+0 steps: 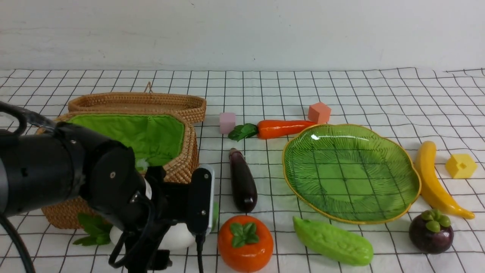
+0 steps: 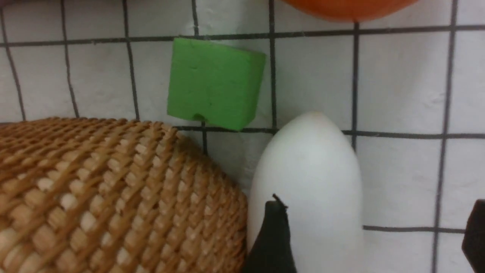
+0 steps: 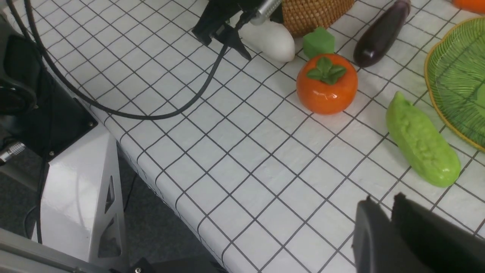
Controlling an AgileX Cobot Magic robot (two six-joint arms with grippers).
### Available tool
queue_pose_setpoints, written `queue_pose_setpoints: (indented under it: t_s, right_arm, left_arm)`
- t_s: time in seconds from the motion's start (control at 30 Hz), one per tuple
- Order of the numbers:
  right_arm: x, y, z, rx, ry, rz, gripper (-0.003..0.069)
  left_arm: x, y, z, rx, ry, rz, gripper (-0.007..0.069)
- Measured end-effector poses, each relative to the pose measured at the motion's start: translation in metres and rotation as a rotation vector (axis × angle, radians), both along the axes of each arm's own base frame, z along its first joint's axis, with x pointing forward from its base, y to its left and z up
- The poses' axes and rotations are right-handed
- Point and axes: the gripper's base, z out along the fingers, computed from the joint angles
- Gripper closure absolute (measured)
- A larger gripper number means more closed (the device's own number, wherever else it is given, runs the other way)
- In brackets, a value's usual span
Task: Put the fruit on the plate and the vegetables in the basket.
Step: Take a daikon with your left arm and place it on the basket on the left.
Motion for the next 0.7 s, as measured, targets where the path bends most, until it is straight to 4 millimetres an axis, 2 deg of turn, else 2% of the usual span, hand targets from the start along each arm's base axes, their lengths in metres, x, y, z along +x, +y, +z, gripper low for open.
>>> queue_pose_setpoints:
  t_s: [0.17,0.5,0.7]
  right_arm:
    - [0.0,0.0,0.0,0.0,0.0,0.0,0.056]
    - [-0.001,0.001,0.001,0.014,0.004,0.009,0.0557]
    - [-0.001,0.002,0.001,0.02,0.006,0.013,0.0557]
  left_arm:
    - [0.008,0.0,-0.006,0.044,-0.05,-0.045,0.0042]
    - [0.013,-0.002,-0.026,0.089,0.003,-0.059,0.0046]
    - [0.014,-0.002,-0.027,0.111,0.019,-0.065,0.005]
